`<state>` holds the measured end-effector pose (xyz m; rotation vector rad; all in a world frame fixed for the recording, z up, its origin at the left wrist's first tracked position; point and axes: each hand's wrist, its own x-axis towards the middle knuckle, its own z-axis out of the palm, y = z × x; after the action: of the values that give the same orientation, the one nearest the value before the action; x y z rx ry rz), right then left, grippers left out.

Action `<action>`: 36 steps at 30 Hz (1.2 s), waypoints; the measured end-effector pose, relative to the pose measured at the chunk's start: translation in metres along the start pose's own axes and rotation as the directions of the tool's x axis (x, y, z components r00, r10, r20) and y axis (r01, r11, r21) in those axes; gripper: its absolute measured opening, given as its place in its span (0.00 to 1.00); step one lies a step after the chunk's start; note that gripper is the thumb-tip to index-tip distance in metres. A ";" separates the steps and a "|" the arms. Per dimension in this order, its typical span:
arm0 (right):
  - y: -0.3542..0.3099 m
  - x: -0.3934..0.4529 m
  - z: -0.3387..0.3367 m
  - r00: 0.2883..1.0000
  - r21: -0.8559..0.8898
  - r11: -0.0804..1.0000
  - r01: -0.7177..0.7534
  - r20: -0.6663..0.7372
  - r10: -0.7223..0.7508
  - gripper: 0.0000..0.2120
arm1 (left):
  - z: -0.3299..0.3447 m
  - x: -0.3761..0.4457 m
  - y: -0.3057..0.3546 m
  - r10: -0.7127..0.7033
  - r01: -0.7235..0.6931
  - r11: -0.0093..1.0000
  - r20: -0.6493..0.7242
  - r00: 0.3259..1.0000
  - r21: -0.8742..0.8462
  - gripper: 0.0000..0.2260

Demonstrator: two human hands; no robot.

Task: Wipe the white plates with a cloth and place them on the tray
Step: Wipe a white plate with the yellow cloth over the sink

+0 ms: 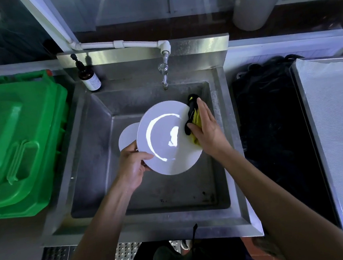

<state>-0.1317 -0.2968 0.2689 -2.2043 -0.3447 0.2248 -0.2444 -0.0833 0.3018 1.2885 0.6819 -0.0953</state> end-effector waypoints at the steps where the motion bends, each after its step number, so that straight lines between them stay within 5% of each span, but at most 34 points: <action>1: -0.001 0.003 -0.003 1.000 0.014 1.000 -0.004 0.001 0.004 0.36 | -0.001 0.000 0.000 0.003 -0.003 1.000 0.007 1.000 0.026 0.22; 8: -0.017 0.023 -0.011 0.993 -0.075 0.991 0.108 0.049 -0.104 0.36 | -0.006 0.005 0.012 -0.006 -0.005 0.987 0.069 0.998 0.159 0.17; 18: -0.045 0.023 -0.010 0.938 -0.195 0.918 0.346 0.094 -0.333 0.34 | -0.004 0.018 0.023 0.055 -0.156 0.900 0.250 0.967 0.407 0.27; 25: -0.041 0.022 -0.012 0.963 -0.161 0.949 0.270 0.068 -0.262 0.32 | 0.000 0.028 0.031 0.137 -0.265 0.784 0.260 0.956 0.561 0.18; 29: -0.040 0.014 -0.005 0.960 -0.239 0.936 0.257 -0.048 -0.276 0.28 | 0.004 0.030 0.033 0.171 -0.308 0.720 0.271 0.947 0.622 0.30; 33: -0.040 0.008 -0.001 0.932 -0.295 0.912 0.286 -0.137 -0.337 0.28 | 0.010 0.032 0.026 0.262 -0.314 0.666 0.182 0.948 0.677 0.17; 36: -0.040 0.005 -0.005 0.908 -0.308 0.904 0.296 -0.203 -0.367 0.27 | 0.011 0.028 0.020 0.321 -0.301 0.736 0.079 0.944 0.606 0.11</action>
<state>-0.1325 -0.2755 0.3034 -2.3593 -0.6314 -0.3141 -0.2085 -0.0787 0.3052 2.0285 0.4566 -0.0181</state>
